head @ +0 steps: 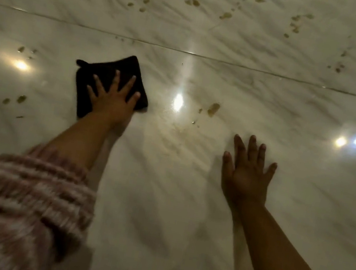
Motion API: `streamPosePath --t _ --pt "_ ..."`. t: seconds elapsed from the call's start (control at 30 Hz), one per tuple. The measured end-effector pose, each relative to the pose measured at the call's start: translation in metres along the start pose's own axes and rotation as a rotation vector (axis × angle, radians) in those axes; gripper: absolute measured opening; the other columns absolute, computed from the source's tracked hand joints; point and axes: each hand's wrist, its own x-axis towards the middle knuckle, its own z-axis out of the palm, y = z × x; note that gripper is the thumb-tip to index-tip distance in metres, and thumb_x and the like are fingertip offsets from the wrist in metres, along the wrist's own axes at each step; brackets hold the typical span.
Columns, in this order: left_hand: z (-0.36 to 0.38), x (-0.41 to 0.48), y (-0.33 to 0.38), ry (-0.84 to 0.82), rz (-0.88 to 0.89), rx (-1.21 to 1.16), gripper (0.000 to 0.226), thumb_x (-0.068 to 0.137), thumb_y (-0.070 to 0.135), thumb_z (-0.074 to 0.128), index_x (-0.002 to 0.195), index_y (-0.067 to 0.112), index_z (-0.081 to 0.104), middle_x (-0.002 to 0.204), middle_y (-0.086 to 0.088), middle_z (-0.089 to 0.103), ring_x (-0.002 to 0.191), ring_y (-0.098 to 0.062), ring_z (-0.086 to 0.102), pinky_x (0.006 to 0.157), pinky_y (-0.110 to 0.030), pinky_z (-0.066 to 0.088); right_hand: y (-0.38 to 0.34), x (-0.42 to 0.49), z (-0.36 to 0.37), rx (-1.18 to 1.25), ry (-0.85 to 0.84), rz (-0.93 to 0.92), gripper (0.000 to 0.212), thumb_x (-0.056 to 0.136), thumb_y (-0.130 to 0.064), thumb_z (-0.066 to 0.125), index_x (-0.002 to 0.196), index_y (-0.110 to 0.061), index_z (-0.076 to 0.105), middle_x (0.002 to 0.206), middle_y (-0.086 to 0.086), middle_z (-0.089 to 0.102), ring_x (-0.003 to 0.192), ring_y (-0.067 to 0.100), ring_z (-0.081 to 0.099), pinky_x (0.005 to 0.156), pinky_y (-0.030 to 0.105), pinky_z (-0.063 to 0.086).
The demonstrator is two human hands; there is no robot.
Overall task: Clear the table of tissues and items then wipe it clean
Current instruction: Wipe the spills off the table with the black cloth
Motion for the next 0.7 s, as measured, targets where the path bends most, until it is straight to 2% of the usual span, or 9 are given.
streamPosePath --t 0.07,0.13,0.2,0.27,0.33,0.47,0.57,0.63,0.7 --pt "0.005 0.003 0.042 -0.014 0.025 -0.006 0.054 0.097 0.054 0.018 0.147 0.043 -0.001 0.158 0.003 -0.014 0.139 -0.045 -0.017 0.111 -0.060 -0.009 0.000 0.000 -0.001 0.007 0.014 -0.002 0.053 0.097 -0.055 0.012 0.147 -0.043 0.002 0.158 -0.007 -0.010 0.145 0.017 -0.016 0.114 0.052 -0.012" --pt "0.019 -0.021 0.082 -0.020 0.190 0.005 0.054 0.097 0.054 0.020 0.146 0.045 0.000 0.158 0.004 -0.011 0.139 -0.045 -0.016 0.111 -0.059 -0.008 -0.001 -0.001 -0.002 0.035 0.017 0.000 0.050 0.098 -0.052 0.011 0.147 -0.044 0.008 0.158 -0.009 -0.007 0.145 0.015 -0.014 0.114 0.048 -0.015" --pt "0.039 -0.069 0.105 -0.018 0.387 0.044 0.055 0.093 0.061 0.016 0.144 0.049 -0.002 0.158 0.007 -0.010 0.140 -0.043 -0.016 0.111 -0.056 -0.009 -0.002 0.001 -0.006 0.151 0.037 0.050 0.046 0.099 -0.048 0.014 0.144 -0.042 0.025 0.158 -0.008 0.009 0.146 0.011 -0.002 0.114 0.045 -0.011" --pt "0.049 -0.108 0.098 -0.022 0.493 0.092 0.061 0.079 0.068 0.001 0.137 0.053 -0.008 0.157 0.013 -0.010 0.142 -0.039 -0.015 0.113 -0.051 -0.010 0.007 0.017 -0.017 0.250 0.146 0.119 0.046 0.099 -0.045 0.018 0.134 -0.035 0.046 0.150 -0.004 0.032 0.141 0.014 0.020 0.114 0.046 0.004" --pt "0.045 -0.109 0.070 0.002 0.450 0.087 0.067 0.070 0.069 -0.003 0.135 0.052 -0.010 0.157 0.015 -0.006 0.143 -0.036 -0.011 0.114 -0.049 -0.007 0.030 0.045 -0.035 0.192 0.224 0.127 0.053 0.094 -0.048 0.018 0.133 -0.031 0.049 0.147 0.000 0.037 0.139 0.018 0.024 0.112 0.047 0.011" --pt "0.019 -0.042 0.027 0.050 0.063 0.002 0.057 0.092 0.062 0.021 0.145 0.049 0.004 0.158 0.008 -0.005 0.142 -0.042 -0.010 0.113 -0.055 -0.005 0.082 0.076 -0.044 -0.062 -0.019 0.080 0.052 0.097 -0.054 0.013 0.148 -0.041 0.011 0.160 -0.002 -0.003 0.146 0.023 -0.009 0.115 0.054 -0.004" --pt "0.004 0.019 0.049 0.026 -0.134 -0.046 0.056 0.096 0.056 0.019 0.147 0.044 0.001 0.158 0.004 -0.013 0.140 -0.044 -0.016 0.111 -0.060 -0.009 0.085 0.077 -0.034 -0.065 0.022 0.045 0.055 0.096 -0.057 0.012 0.148 -0.043 0.003 0.159 -0.002 -0.007 0.146 0.023 -0.011 0.114 0.055 -0.007" --pt "0.002 0.050 0.092 0.019 -0.127 -0.062 0.056 0.097 0.056 0.016 0.148 0.041 -0.001 0.158 0.001 -0.015 0.139 -0.046 -0.018 0.110 -0.062 -0.010 0.086 0.078 -0.032 -0.070 0.041 0.040 0.054 0.095 -0.057 0.011 0.147 -0.044 0.001 0.159 -0.002 -0.008 0.146 0.022 -0.012 0.114 0.054 -0.008" --pt "0.006 0.058 0.148 0.022 0.005 -0.053 0.055 0.097 0.053 0.018 0.149 0.040 0.001 0.158 -0.001 -0.012 0.138 -0.048 -0.016 0.110 -0.062 -0.009 0.088 0.080 -0.033 -0.069 0.045 0.044 0.054 0.096 -0.056 0.011 0.147 -0.045 0.001 0.159 -0.003 -0.008 0.145 0.022 -0.012 0.114 0.054 -0.008"
